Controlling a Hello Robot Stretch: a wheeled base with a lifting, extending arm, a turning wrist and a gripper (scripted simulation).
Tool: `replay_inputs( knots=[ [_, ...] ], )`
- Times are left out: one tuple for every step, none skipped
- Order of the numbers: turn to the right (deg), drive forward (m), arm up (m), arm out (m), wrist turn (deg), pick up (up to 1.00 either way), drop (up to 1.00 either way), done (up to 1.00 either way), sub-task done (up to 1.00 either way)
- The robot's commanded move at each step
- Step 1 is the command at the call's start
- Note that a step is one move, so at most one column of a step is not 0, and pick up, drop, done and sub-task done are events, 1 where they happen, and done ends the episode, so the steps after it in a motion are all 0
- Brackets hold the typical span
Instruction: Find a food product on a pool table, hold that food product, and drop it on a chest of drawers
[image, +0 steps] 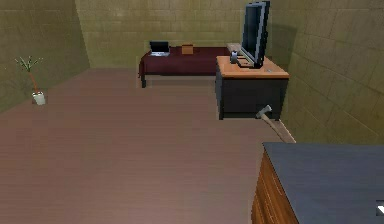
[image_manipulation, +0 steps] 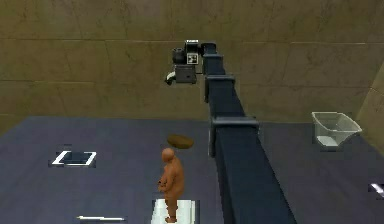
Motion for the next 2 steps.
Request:
replay_inputs(
  knots=[
    [0.0,0.0,0.0,-0.08,0.0,0.0,0.0,0.0,0.0],
    [0.0,0.0,0.0,0.0,0.0,0.0,0.0,1.0,0.0]
  ],
)
